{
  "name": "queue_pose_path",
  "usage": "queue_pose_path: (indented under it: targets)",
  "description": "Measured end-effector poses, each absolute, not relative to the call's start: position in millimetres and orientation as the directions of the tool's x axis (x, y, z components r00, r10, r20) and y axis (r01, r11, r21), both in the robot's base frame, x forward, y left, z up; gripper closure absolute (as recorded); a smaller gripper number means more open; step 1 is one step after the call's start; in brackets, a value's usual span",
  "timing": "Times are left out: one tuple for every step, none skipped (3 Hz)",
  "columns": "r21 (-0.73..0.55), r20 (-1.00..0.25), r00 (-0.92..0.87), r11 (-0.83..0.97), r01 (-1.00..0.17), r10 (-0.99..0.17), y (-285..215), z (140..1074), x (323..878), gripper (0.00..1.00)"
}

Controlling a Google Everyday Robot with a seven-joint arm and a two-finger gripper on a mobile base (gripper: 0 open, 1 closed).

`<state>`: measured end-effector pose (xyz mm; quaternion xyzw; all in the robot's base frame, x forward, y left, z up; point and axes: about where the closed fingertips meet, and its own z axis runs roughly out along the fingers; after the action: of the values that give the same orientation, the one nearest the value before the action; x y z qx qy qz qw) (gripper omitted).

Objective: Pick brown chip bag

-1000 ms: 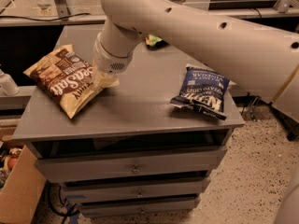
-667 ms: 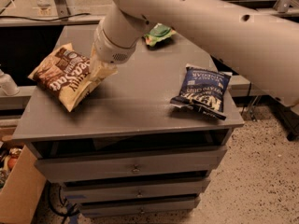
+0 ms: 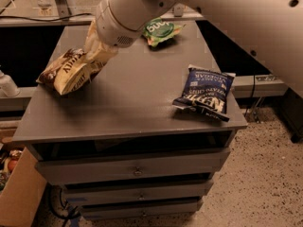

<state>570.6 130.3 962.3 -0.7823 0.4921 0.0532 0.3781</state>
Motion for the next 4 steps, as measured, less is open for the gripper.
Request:
queue_pose_path:
  targets:
    - [-0.616, -0.439, 0.52, -0.175, -0.768, -0.733, 117, 978, 584, 1.0]
    - [-0.76, -0.409, 0.54, -0.053, -0.648, -0.735, 80, 1024, 611, 1.0]
    - [-0.858, -0.374, 0.571, 0.039, -0.512, -0.731, 52, 1080, 626, 1.0]
    - [-0.903, -0.351, 0.628, 0.072, -0.424, -0.694, 53, 1120, 637, 1.0]
